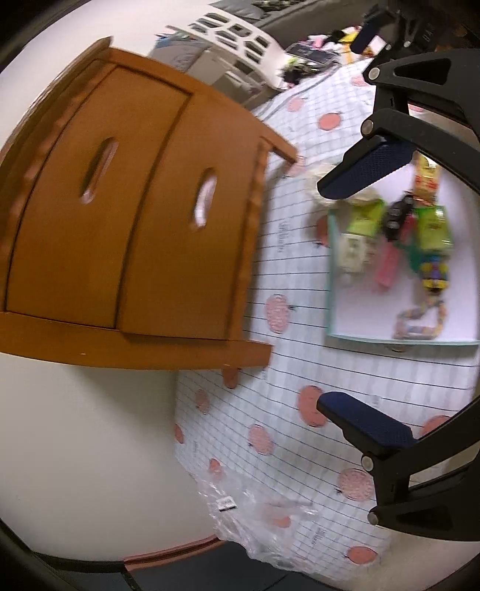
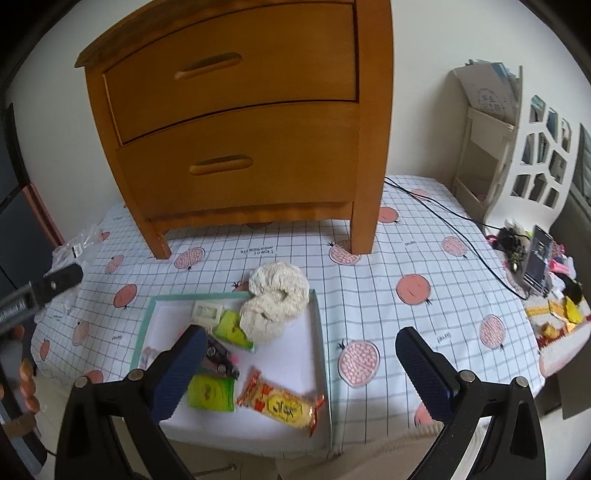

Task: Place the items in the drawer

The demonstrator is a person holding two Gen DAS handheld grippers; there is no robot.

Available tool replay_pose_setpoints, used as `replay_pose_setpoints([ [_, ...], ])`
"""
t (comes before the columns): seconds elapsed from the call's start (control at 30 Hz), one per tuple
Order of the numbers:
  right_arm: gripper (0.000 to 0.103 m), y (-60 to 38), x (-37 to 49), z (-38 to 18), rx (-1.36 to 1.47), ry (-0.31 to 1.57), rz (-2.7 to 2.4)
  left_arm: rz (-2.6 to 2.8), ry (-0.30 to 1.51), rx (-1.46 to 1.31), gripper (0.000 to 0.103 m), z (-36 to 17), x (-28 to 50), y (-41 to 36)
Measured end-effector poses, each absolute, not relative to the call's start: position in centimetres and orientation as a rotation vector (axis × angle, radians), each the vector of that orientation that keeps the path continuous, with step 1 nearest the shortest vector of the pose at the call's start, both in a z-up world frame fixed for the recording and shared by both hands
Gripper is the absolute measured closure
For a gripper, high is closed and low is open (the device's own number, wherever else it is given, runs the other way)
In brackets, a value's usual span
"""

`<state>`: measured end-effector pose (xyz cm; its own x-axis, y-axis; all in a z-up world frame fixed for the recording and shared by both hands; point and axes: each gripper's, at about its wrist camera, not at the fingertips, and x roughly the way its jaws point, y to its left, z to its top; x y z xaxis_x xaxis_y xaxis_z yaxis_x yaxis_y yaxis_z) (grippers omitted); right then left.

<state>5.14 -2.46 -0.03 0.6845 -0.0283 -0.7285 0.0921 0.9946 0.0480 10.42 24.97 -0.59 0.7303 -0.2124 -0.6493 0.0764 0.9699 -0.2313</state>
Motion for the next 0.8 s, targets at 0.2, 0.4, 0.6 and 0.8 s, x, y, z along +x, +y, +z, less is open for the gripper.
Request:
replay_pose_setpoints([
  [0.2, 0.000, -4.5, 9.7, 0.3, 0.137, 0.783, -0.042, -0.177, 0.658, -0.213, 0.000, 0.4, 14.3, 25.3],
  [0.4, 0.000, -6.9, 14.5, 1.4, 0.181, 0.749, -0.036, -0.194, 0.657, -0.130, 0.000, 1.8, 18.9, 24.6],
  [0.6, 0.000, -8.6, 18.9, 2.4, 0.178, 0.728, -0.007, -0.217, 0.685, -0.172, 0.000, 2.4, 23.5, 25.5],
  [0.8, 0.000, -9.5, 23.3, 3.1, 0.125, 0.712, 0.063, -0.277, 0.675, -0.228, 0.000, 2.6, 26.5, 27.2],
])
